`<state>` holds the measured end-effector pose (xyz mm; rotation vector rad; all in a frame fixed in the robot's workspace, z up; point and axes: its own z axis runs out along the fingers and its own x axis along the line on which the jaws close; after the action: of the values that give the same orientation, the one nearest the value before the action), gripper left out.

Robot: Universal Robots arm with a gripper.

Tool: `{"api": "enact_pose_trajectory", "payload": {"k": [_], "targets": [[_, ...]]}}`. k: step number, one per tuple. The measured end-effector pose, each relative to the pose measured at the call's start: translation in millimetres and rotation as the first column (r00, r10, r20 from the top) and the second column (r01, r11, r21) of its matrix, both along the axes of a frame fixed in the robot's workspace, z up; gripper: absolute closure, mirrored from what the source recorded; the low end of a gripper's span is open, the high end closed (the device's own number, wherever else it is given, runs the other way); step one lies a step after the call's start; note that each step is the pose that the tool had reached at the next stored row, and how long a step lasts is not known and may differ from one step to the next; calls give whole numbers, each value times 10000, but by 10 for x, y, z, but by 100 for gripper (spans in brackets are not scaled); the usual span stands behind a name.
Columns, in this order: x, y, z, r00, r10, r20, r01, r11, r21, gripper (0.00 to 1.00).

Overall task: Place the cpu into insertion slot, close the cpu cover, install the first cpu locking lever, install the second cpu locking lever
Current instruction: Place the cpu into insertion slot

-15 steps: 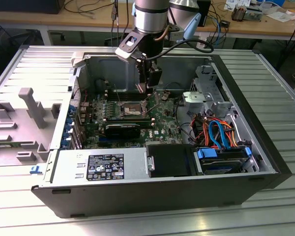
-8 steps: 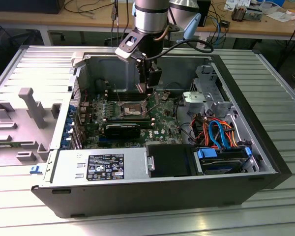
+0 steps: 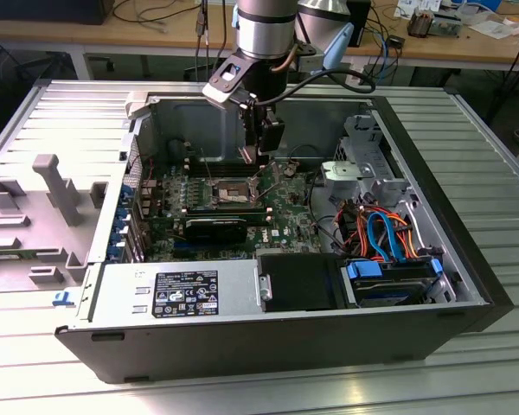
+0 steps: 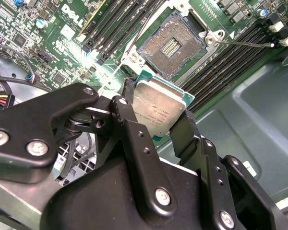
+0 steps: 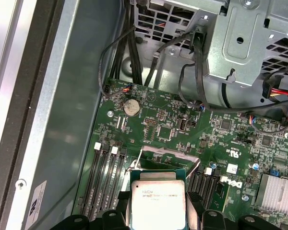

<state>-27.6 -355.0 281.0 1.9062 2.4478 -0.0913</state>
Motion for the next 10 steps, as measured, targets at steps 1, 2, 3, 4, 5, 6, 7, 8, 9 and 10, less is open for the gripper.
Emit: {"api": "enact_pose_trajectory", "payload": {"k": [1,2,3,4,5,6,7,8,9,10], "targets": [[0,0,0,10000,-7,0,7,10000,0,46],[0,0,0,10000,-13,0,13,10000,0,46],[0,0,0,10000,-18,1,18,10000,0,46],[0,0,0,10000,-24,0,24,10000,0,46],[0,0,0,10000,-31,0,31,10000,0,46],[0,0,0,10000,-35,0,35,10000,0,46],[0,0,0,10000,-45,0,45,10000,0,46],[0,0,0,10000,-51,0,51,10000,0,46],[0,0,0,10000,-55,0,55,10000,0,46],[0,0,0,10000,-65,0,65,10000,0,46]]}}
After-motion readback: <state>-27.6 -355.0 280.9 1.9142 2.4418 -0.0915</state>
